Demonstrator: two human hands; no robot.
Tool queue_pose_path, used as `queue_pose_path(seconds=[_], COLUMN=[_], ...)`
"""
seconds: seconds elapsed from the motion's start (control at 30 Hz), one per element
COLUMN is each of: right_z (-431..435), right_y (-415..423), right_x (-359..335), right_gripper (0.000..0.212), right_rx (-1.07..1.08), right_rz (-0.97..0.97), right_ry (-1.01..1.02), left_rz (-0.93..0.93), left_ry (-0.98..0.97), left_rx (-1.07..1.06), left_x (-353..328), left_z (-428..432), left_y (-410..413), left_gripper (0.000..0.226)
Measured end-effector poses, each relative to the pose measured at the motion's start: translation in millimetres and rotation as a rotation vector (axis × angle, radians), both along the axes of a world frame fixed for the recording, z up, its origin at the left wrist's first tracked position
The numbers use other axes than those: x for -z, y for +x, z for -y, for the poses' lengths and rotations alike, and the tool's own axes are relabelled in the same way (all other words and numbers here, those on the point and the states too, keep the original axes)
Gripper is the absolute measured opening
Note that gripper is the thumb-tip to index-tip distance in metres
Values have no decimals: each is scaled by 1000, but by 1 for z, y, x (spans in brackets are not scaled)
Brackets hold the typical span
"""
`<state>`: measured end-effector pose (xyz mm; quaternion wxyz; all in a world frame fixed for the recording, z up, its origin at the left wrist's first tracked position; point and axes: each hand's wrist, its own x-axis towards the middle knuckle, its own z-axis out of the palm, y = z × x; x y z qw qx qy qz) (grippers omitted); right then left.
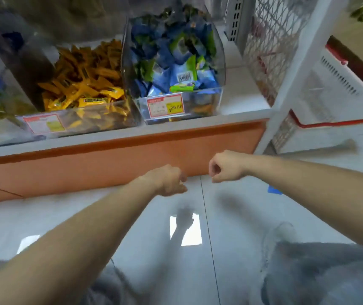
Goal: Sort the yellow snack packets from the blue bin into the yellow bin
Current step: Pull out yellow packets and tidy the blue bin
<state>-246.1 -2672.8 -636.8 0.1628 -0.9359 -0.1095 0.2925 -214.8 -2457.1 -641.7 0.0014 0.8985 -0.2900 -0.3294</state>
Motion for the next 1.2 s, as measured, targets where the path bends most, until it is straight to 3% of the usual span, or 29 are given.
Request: queue_pose_path(seconds=[0.27,0.37,0.57,0.63,0.7,0.83,0.9,1.03,1.1,1.2], right_z=[9,23,101,124,133,117,95,49,24,-7], right_y=[9,4,-45,-61,-71,-88,-99,-105,-100,-89], right_x=[137,170,223,242,259,264,255,204,164,96], right_gripper=[21,14,33,52,57,35,35,48,43,27], right_rx=[418,749,1309,1294,1177,1050,1029,1261,1221,1091], right_rz=[-107,-122,199,127,43,113,41,-84,-98,-119], right_ry=[58,150,-237,-306,-329,-399,-237,436,672,950], left_rz=[-123,-174,-227,-229,-224,-221,-248,-236,-233,-335], left_ry=[-119,-99,-126,-148,-177,-259,-287,-380,-478,-646], left_rx=[-137,-130,-72,-81,-112,-260,-335,-415,-454,-588], left_x=[128,157,196,209,217,206,192,147,116,61], left_z=[33,43,88,107,120,118,104,72,59,42], left_y=[1,6,6,4,-1,-26,-42,-55,-56,-52], left_gripper=[45,43,40,37,35,32,31,40,46,34])
